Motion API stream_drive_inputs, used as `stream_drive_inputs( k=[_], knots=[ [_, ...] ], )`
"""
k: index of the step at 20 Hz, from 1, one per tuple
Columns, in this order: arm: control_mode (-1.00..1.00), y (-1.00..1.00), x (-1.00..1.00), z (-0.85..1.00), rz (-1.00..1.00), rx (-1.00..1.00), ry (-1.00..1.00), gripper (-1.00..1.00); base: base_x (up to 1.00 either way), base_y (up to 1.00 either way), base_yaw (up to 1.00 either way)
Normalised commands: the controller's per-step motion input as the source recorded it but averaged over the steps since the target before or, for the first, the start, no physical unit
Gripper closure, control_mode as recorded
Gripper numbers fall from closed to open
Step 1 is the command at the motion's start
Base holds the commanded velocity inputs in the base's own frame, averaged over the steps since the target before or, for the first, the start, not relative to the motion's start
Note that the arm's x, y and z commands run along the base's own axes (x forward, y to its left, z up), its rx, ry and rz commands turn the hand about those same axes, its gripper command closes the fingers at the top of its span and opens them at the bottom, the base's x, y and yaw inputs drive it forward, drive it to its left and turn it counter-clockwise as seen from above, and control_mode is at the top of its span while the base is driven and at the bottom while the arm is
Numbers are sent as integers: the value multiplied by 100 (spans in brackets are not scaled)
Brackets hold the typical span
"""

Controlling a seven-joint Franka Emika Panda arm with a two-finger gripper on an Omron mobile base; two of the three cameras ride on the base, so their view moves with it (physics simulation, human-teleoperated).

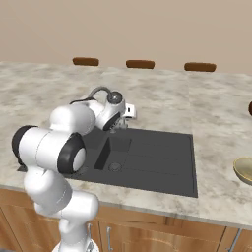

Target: Rinse each bowl for a few seconds and place them down in the sink or on the counter.

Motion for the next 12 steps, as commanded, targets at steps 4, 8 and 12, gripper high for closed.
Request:
stream_drive_inputs(
  k=[4,8,12],
  knots=[
    [-100,-1,31,-17,3,0,0,-100,0,0,0],
    [-100,-7,36,-12,3,0,0,-100,0,0,0],
    [-100,-5,37,-8,2,0,0,-100,0,0,0]
  ],
)
